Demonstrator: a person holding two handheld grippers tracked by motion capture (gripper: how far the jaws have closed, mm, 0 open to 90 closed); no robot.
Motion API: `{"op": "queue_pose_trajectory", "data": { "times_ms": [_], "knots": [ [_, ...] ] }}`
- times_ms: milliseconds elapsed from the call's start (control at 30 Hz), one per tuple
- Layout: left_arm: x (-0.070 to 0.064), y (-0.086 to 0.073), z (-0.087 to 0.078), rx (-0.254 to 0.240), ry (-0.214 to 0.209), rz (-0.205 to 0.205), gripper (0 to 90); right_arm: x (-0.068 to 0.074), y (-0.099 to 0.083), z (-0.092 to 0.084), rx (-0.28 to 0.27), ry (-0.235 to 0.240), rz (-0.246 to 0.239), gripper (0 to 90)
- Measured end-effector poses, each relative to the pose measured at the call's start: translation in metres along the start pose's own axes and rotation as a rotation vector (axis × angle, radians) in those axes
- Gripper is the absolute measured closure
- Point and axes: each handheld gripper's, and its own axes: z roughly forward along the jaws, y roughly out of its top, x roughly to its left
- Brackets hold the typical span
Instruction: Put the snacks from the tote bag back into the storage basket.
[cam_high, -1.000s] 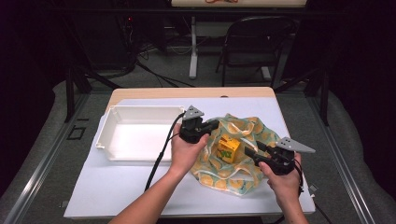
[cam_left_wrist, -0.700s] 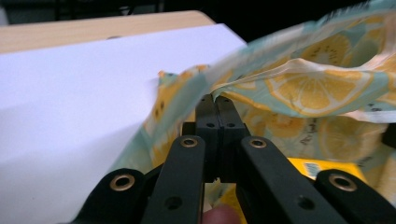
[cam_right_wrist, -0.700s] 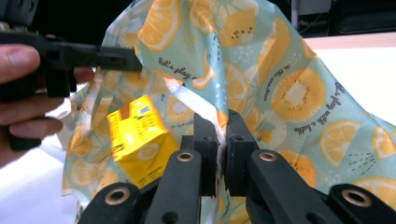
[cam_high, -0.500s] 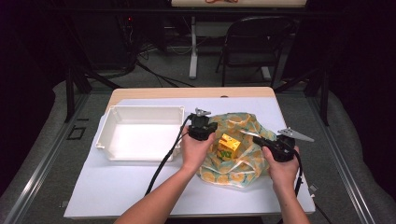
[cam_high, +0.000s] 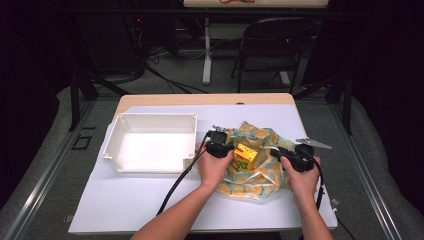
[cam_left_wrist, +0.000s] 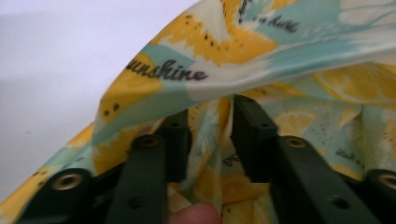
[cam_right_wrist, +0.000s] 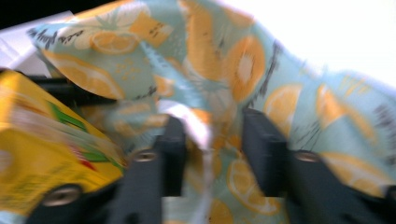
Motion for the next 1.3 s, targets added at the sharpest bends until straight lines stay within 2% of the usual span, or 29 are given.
{"op": "queue_pose_trajectory", "data": {
  "times_ms": [33, 67, 100, 133, 167, 200, 233, 267, 333, 367, 433, 500, 600, 633, 667, 800, 967, 1000, 1033, 1067, 1200, 1233, 1300],
  "knots": [
    [0.000, 0.002, -0.006, -0.021, -0.001, -0.003, 61.8, 0.000, 0.000, 0.000, 0.000, 0.000, 0.000, 52.5],
    [0.001, 0.003, -0.013, -0.046, -0.008, -0.009, 58.3, 0.003, 0.002, -0.007, -0.032, 0.006, -0.012, 49.2],
    [0.002, 0.006, -0.021, -0.068, -0.012, -0.012, 54.1, 0.011, 0.004, -0.022, -0.092, 0.011, -0.042, 44.3],
    [0.003, 0.008, -0.029, -0.088, -0.014, -0.016, 54.1, 0.011, 0.004, -0.022, -0.092, 0.011, -0.042, 44.3],
    [0.004, 0.010, -0.036, -0.118, -0.022, -0.022, 49.2, 0.017, 0.007, -0.035, -0.133, 0.025, -0.069, 41.1],
    [0.005, 0.012, -0.043, -0.139, -0.034, -0.023, 47.8, 0.020, 0.008, -0.039, -0.156, 0.034, -0.078, 40.2],
    [0.006, 0.014, -0.051, -0.158, -0.037, -0.017, 47.8, 0.020, 0.008, -0.039, -0.156, 0.034, -0.078, 40.2],
    [0.007, 0.015, -0.057, -0.174, -0.043, -0.021, 46.9, 0.024, 0.010, -0.044, -0.168, 0.038, -0.099, 39.2],
    [0.010, 0.016, -0.068, -0.192, -0.070, -0.019, 45.2, 0.031, 0.013, -0.051, -0.201, 0.051, -0.123, 38.1],
    [0.011, 0.016, -0.073, -0.200, -0.078, -0.017, 44.6, 0.039, 0.016, -0.056, -0.225, 0.068, -0.146, 37.7],
    [0.014, 0.014, -0.082, -0.219, -0.087, -0.003, 44.3, 0.044, 0.017, -0.056, -0.231, 0.083, -0.155, 37.5],
    [0.017, 0.011, -0.089, -0.233, -0.096, -0.006, 44.3, 0.052, 0.018, -0.056, -0.231, 0.110, -0.185, 37.6],
    [0.022, 0.006, -0.098, -0.247, -0.111, -0.001, 44.3, 0.061, 0.018, -0.052, -0.203, 0.162, -0.225, 37.5],
    [0.023, 0.005, -0.100, -0.250, -0.111, 0.001, 44.3, 0.065, 0.017, -0.046, -0.176, 0.188, -0.249, 37.1],
    [0.024, 0.003, -0.102, -0.250, -0.119, 0.004, 44.3, 0.065, 0.017, -0.046, -0.176, 0.188, -0.249, 37.1],
    [0.027, -0.003, -0.109, -0.266, -0.137, -0.011, 44.1, 0.071, 0.013, -0.029, -0.114, 0.227, -0.290, 33.7],
    [0.023, -0.011, -0.112, -0.270, -0.158, 0.007, 43.9, 0.074, 0.005, -0.004, -0.037, 0.243, -0.309, 32.0],
    [0.022, -0.012, -0.112, -0.271, -0.164, 0.013, 43.8, 0.074, 0.002, 0.005, -0.001, 0.248, -0.319, 32.0],
    [0.021, -0.014, -0.112, -0.268, -0.168, 0.019, 43.8, 0.074, 0.002, 0.005, -0.001, 0.248, -0.319, 32.0],
    [0.020, -0.015, -0.111, -0.264, -0.172, 0.022, 43.7, 0.074, -0.002, 0.013, 0.028, 0.245, -0.326, 33.5],
    [0.016, -0.021, -0.109, -0.262, -0.188, 0.039, 43.5, 0.076, -0.006, 0.023, 0.059, 0.221, -0.344, 38.5],
    [0.015, -0.022, -0.109, -0.255, -0.194, 0.046, 43.2, 0.077, -0.007, 0.027, 0.062, 0.232, -0.335, 42.1],
    [0.013, -0.025, -0.109, -0.256, -0.207, 0.053, 43.0, 0.077, -0.007, 0.027, 0.064, 0.229, -0.339, 43.2]
  ]
}}
